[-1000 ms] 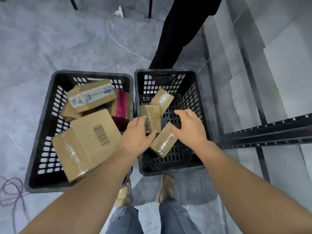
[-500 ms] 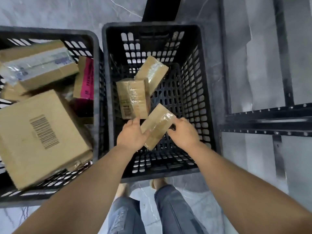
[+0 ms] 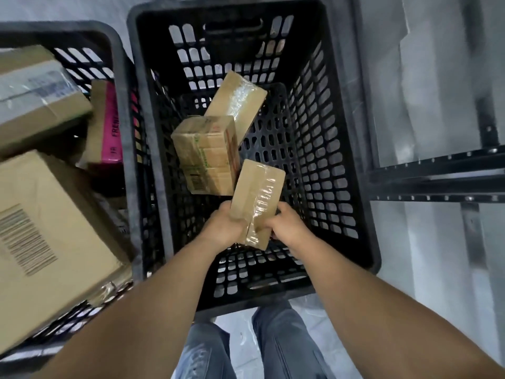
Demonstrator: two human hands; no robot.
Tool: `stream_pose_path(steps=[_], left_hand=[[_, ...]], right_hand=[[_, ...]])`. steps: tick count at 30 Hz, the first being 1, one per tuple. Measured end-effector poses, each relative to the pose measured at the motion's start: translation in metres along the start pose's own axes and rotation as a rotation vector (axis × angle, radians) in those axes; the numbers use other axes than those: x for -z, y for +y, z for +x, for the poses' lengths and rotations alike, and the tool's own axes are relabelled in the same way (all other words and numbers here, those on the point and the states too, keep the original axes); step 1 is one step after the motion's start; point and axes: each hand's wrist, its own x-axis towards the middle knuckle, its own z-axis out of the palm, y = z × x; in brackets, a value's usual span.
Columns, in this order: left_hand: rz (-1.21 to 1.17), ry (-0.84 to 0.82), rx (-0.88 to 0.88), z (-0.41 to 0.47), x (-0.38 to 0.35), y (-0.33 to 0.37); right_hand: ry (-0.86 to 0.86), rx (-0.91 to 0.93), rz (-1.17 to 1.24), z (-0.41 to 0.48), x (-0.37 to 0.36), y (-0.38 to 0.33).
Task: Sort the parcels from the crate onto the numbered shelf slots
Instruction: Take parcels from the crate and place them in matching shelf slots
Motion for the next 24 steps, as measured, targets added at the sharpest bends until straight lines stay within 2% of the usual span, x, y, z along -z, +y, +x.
stream_pose_path(steps=[4, 9, 12, 17, 21, 24], left_hand=[[-0.104, -0.006, -0.081, -0.038, 0.013, 0.022], [-0.224, 0.092, -0.206, -0.098, 0.042, 0.059], [-0.289, 0.154, -0.273, -0.132, 0.063, 0.08], [-0.311, 0.352, -0.225, -0.182, 0.097, 0.103], [-0.422, 0.464, -0.252, -0.206, 0.12, 0.107], [-0.539, 0.418, -0.315, -0.221, 0.14, 0.104]], right_hand=[[0.057, 0.111, 0.043, -0.037, 0.014, -0.011], [0.052, 0.383, 0.064, -0.108, 0.026, -0.047], [0.048, 0.533, -0.054, -0.148, 0.024, -0.074], [0.051, 0.778, -0.236, -0.199, 0.014, -0.111], [0.019, 0.84, -0.226, -0.231, 0.015, -0.136], [0.157, 0.854, -0.074, -0.25, 0.024, -0.152]])
